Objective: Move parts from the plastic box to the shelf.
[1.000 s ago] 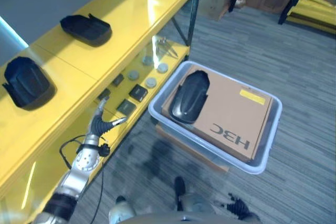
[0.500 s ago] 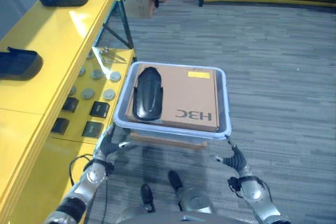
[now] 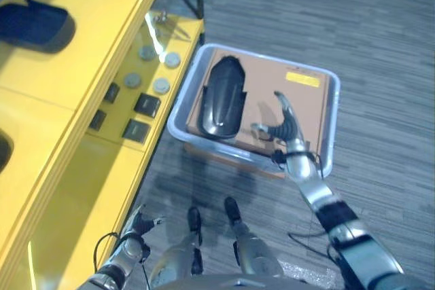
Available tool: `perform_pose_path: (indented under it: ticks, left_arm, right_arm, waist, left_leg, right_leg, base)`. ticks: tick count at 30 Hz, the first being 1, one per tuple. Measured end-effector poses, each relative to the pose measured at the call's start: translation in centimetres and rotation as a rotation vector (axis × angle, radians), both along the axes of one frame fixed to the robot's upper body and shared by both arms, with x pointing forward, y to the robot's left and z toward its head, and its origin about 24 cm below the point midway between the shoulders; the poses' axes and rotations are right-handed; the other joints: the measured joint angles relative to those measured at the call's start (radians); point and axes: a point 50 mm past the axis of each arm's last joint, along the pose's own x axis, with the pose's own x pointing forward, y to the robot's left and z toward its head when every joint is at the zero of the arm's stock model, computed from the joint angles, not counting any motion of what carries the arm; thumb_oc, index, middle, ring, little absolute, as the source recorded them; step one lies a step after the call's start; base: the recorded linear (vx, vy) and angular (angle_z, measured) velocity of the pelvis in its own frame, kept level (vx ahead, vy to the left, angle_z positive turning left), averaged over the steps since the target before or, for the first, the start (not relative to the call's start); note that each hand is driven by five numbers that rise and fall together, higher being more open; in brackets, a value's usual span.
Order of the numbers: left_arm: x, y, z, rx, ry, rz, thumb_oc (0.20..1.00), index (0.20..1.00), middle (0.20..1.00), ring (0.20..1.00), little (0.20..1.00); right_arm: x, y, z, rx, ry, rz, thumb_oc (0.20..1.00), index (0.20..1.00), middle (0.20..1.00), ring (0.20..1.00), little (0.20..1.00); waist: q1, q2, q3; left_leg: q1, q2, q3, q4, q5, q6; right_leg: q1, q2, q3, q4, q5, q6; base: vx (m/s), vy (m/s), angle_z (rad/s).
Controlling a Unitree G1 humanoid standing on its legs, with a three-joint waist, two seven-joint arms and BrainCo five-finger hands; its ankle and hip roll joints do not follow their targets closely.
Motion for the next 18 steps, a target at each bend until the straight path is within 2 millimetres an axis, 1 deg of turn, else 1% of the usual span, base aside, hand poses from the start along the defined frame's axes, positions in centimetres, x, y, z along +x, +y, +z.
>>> perform_pose_path:
  ticks: [1,3,4,5,6,8,10,11,14,16,18]
  left_arm:
    - [0.1,0.1,0.1,-0.003,-0.006,0.006,1.0,1.0,1.0,1.0,1.0]
    - [0.1,0.5,0.2,0.003,-0.002,0.007,1.0,1.0,1.0,1.0,1.0]
    - [0.1,0.6,0.2,0.002,-0.001,0.01,1.0,1.0,1.0,1.0,1.0]
    - [0.1,0.6,0.2,-0.001,0.0,0.014,1.0,1.0,1.0,1.0,1.0]
    - [0.2,0.7,0.2,-0.011,-0.003,0.03,1.0,1.0,1.0,1.0,1.0]
    - [0.6,0.7,0.4,-0.014,-0.014,0.032,1.0,1.0,1.0,1.0,1.0]
    - [0.9,0.8,0.6,-0.017,-0.023,0.037,1.0,1.0,1.0,1.0,1.0]
    - [1.0,0.8,0.6,-0.023,-0.027,0.046,1.0,1.0,1.0,1.0,1.0]
    - [1.3,0.8,0.8,-0.054,-0.045,0.085,1.0,1.0,1.0,1.0,1.0]
    - [1.7,0.5,1.1,-0.068,-0.065,0.083,1.0,1.0,1.0,1.0,1.0]
    - [2.3,0.0,1.5,-0.09,-0.094,0.071,1.0,1.0,1.0,1.0,1.0]
  right_arm:
    - [0.6,-0.2,0.8,0.001,-0.021,-0.027,1.0,1.0,1.0,1.0,1.0]
    - [1.6,-0.3,2.1,0.014,-0.049,-0.05,1.0,1.0,1.0,1.0,1.0]
    - [1.8,-0.2,2.6,0.026,-0.066,-0.054,1.0,1.0,1.0,1.0,1.0]
    - [1.9,-0.2,2.9,0.034,-0.079,-0.058,1.0,1.0,1.0,1.0,1.0]
    - [2.3,-0.5,3.0,0.026,-0.074,-0.091,1.0,1.0,1.0,1.0,1.0]
    - [3.0,-1.1,3.1,0.009,-0.051,-0.131,1.0,1.0,1.0,1.0,1.0]
    - [3.1,-1.4,3.3,0.004,-0.052,-0.158,1.0,1.0,1.0,1.0,1.0]
    - [3.2,-1.5,3.1,0.0,-0.046,-0.17,1.0,1.0,1.0,1.0,1.0]
    - [3.4,-3.0,1.5,-0.06,0.043,-0.267,1.0,1.0,1.0,1.0,1.0]
    - [3.4,-3.1,1.0,-0.066,0.062,-0.289,1.0,1.0,1.0,1.0,1.0]
    - [3.3,-3.2,-0.5,-0.061,0.113,-0.323,1.0,1.0,1.0,1.0,1.0]
  waist:
    - [0.023,-0.003,0.004]
    - [0.033,-0.009,0.015]
    - [0.033,-0.009,0.023]
    - [0.035,-0.01,0.027]
    - [0.051,-0.021,0.039]
    - [0.056,-0.028,0.055]
    - [0.057,-0.032,0.068]
    - [0.061,-0.035,0.072]
    - [0.071,-0.037,0.086]
    - [0.077,-0.035,0.105]
    - [0.083,-0.035,0.112]
  left_leg:
    - [-0.015,0.001,-0.018,0.0,0.003,-0.004]
    - [-0.032,0.002,-0.026,0.003,0.011,-0.004]
    - [-0.035,0.001,-0.033,0.006,0.017,0.0]
    - [-0.04,0.001,-0.041,0.006,0.023,0.004]
    - [-0.042,0.001,-0.049,0.006,0.023,0.004]
    - [-0.041,0.0,-0.055,0.006,0.024,0.003]
    - [-0.046,-0.001,-0.069,0.006,0.027,0.002]
    - [-0.048,-0.001,-0.075,0.006,0.027,0.001]
    - [-0.057,-0.005,-0.094,0.006,0.027,-0.007]
    - [-0.065,-0.006,-0.103,0.006,0.031,-0.009]
    - [-0.079,-0.006,-0.105,0.006,0.034,-0.01]
  right_leg:
    - [-0.01,0.0,-0.021,0.0,0.0,-0.001]
    - [-0.02,0.0,-0.033,0.0,0.0,-0.002]
    - [-0.021,0.0,-0.041,0.0,0.0,-0.002]
    - [-0.021,-0.001,-0.047,0.0,0.0,-0.002]
    - [-0.021,-0.001,-0.051,0.0,-0.002,-0.003]
    - [-0.018,-0.002,-0.062,0.0,-0.003,-0.003]
    - [-0.018,-0.003,-0.073,0.0,-0.003,-0.002]
    - [-0.018,-0.003,-0.074,0.0,-0.004,-0.002]
    - [-0.02,-0.006,-0.089,0.0,-0.007,-0.002]
    - [-0.025,-0.007,-0.099,0.0,-0.007,-0.002]
    - [-0.036,-0.007,-0.102,0.0,-0.006,-0.002]
  base:
    - [0.0,-0.026,0.37]
    - [0.0,-0.016,0.26]
    - [0.01,-0.011,0.23]
    - [0.02,-0.014,0.2]
    - [0.02,-0.01,0.17]
    - [0.02,-0.008,0.15]
    - [0.01,-0.005,0.17]
    - [0.01,-0.005,0.11]
    - [0.01,0.008,0.16]
    - [0.01,0.014,0.16]
    - [0.0,0.008,0.08]
